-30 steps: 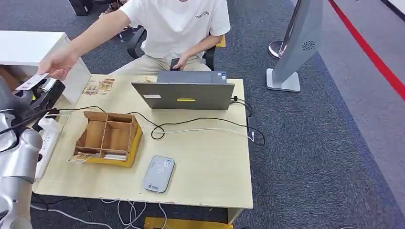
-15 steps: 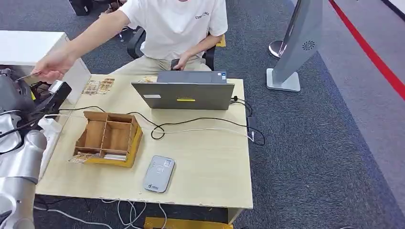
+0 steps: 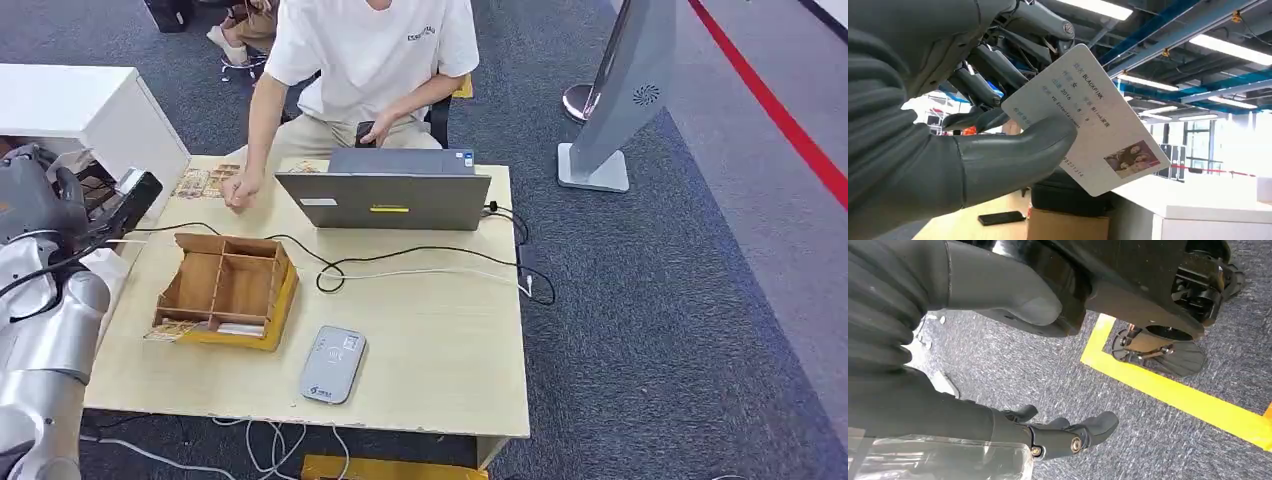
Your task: Pass the card to the sensor for recognition and then transmit it.
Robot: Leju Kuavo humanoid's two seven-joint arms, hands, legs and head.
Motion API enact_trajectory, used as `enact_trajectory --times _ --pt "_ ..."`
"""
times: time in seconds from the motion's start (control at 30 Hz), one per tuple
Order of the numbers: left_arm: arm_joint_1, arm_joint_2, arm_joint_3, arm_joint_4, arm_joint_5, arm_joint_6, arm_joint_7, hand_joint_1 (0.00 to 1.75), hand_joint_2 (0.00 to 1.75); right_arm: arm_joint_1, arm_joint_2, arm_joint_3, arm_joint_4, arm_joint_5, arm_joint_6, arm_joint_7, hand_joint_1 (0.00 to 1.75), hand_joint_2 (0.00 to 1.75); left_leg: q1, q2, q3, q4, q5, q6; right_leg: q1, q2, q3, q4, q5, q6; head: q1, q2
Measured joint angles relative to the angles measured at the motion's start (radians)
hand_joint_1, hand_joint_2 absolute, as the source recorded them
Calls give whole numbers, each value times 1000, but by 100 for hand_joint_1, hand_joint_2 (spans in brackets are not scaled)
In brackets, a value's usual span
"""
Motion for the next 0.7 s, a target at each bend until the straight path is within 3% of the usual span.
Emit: enact_trajectory --times 0.13,0.3,0.43,0.53,0.7 --pt "24 -12 -13 -30 21 12 -40 175 175 0 0 -5 0 0 0 2 0 175 0 0 0 0 0 0 0 0 0 0 0 0 0 0" --pt "162 -74 -85 -257 5 21 -62 175 175 1 0 -21 0 0 0 2 0 175 -1 0 -1 0 -1 1 0 0 0 -1 0 0 0 0" --pt "284 -122 -208 -465 -62 19 -50 175 175 6 0 -31 0 0 0 -9 0 175 -1 -1 -2 1 -2 1 -1 -1 0 -2 0 1 1 0" --pt "340 -144 -296 -563 -89 19 -40 175 175 9 0 -40 0 0 0 -17 0 175 -1 0 -2 1 -2 1 -1 -1 -1 -1 0 1 0 0" --pt "371 -167 -386 -611 -103 2 -22 175 175 12 0 -45 0 1 0 -18 0 175 0 0 -2 0 -2 1 0 -1 -1 -1 0 1 0 0"
